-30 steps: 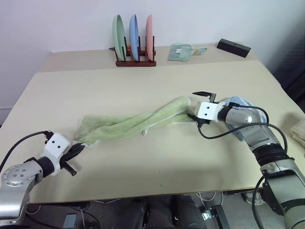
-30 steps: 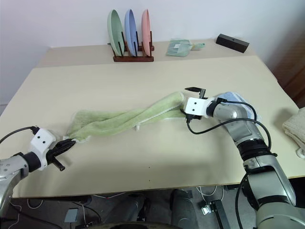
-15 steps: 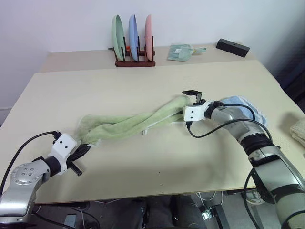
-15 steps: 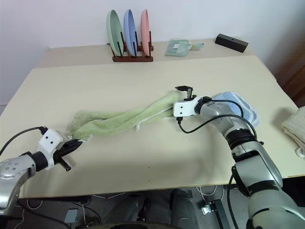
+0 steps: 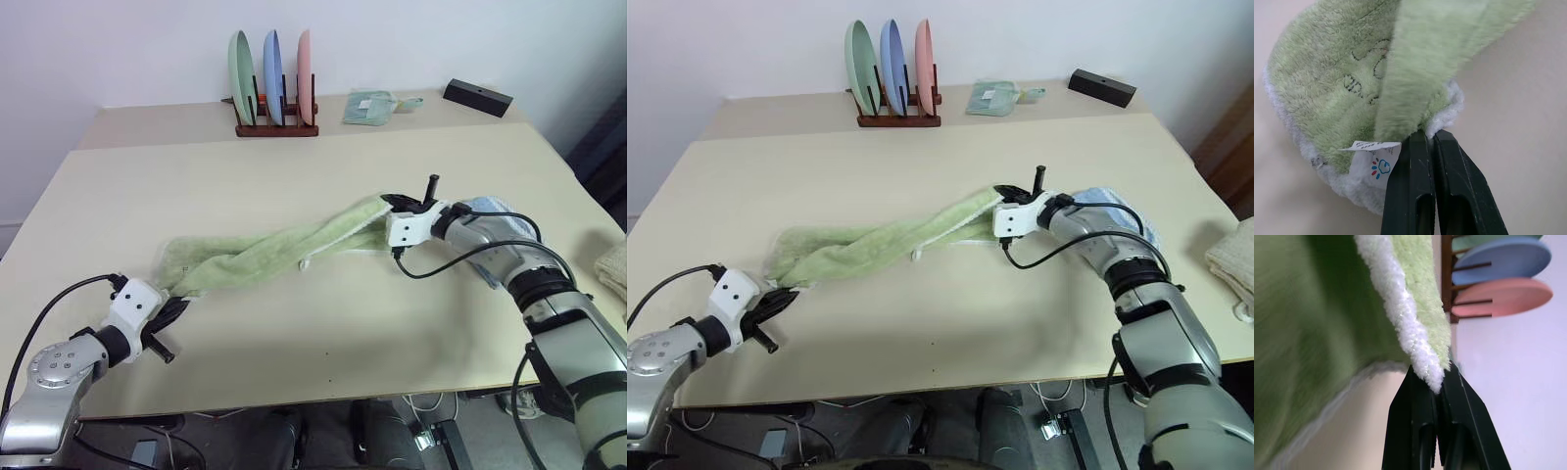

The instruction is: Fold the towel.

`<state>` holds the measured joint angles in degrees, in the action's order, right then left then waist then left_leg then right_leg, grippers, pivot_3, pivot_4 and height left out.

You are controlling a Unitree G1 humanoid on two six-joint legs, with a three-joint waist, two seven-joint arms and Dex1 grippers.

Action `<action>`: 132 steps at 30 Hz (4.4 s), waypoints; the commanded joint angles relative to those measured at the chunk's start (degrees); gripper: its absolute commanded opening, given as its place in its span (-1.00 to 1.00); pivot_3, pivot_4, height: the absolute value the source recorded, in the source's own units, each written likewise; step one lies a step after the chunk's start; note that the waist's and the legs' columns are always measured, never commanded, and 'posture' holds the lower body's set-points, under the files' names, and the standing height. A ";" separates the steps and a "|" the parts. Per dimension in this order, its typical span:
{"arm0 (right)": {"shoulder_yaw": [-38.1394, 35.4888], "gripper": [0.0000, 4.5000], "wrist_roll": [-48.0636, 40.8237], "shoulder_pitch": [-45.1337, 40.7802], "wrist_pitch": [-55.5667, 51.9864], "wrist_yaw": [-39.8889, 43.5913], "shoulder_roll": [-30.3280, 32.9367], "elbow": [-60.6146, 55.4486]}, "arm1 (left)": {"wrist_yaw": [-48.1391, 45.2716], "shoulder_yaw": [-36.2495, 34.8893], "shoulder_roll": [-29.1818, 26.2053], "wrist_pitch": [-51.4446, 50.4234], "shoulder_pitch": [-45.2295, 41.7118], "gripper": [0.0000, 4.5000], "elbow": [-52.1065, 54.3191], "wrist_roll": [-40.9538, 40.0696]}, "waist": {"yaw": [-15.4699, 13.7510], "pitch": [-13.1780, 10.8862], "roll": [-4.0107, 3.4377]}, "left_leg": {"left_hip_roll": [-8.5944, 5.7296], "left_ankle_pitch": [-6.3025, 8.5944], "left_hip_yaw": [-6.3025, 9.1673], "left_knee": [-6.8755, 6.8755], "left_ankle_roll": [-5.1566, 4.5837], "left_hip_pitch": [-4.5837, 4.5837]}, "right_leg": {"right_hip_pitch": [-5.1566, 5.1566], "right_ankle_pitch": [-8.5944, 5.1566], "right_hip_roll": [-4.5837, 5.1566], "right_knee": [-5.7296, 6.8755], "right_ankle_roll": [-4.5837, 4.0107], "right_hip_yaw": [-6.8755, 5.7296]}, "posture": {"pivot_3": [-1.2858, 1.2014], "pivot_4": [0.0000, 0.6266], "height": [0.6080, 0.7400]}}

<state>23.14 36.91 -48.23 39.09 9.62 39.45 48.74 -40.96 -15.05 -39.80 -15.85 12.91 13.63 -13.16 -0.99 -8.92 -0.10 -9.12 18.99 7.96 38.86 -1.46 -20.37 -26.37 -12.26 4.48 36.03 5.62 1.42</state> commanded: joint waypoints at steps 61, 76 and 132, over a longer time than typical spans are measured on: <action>-7.79 -0.98 -25.72 0.57 -18.87 44.58 2.15 -14.80 | -1.10 2.43 -8.51 5.50 -23.79 -1.00 -24.18 6.01 | 0.68 -0.11 0.22 | 0.03 -0.02 -0.19 -0.57 0.01 0.24 | -0.28 0.19 0.15 -0.24 -0.25 -0.36 | 0.03 -0.52 1.00; -7.49 -0.18 -21.51 -5.92 -11.88 37.51 -1.76 -0.51 | 3.56 1.57 -6.41 4.01 -25.07 -0.57 -30.22 5.42 | 1.86 -0.11 0.22 | 0.03 -0.03 -0.18 -0.56 0.04 0.23 | -0.38 0.19 0.14 -0.03 -0.25 -0.35 | 0.03 -0.52 1.00; -75.52 0.14 -75.45 7.40 -123.06 -22.77 -44.45 -53.62 | -2.83 18.97 8.78 2.11 -21.57 0.75 5.72 -3.24 | 0.49 0.07 -0.02 | -0.02 0.05 -0.11 0.13 -0.07 0.03 | -0.22 0.31 0.14 0.07 -0.18 -0.35 | 0.03 -0.52 1.00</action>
<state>-51.42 -39.32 -40.01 -84.94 -11.97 -5.04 -5.49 -44.16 5.19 -30.99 -14.69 -8.86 17.18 -16.39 -0.50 -8.86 -0.12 -9.13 19.04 7.85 38.99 -1.53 -20.34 -26.59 -11.95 4.62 36.10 5.44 1.06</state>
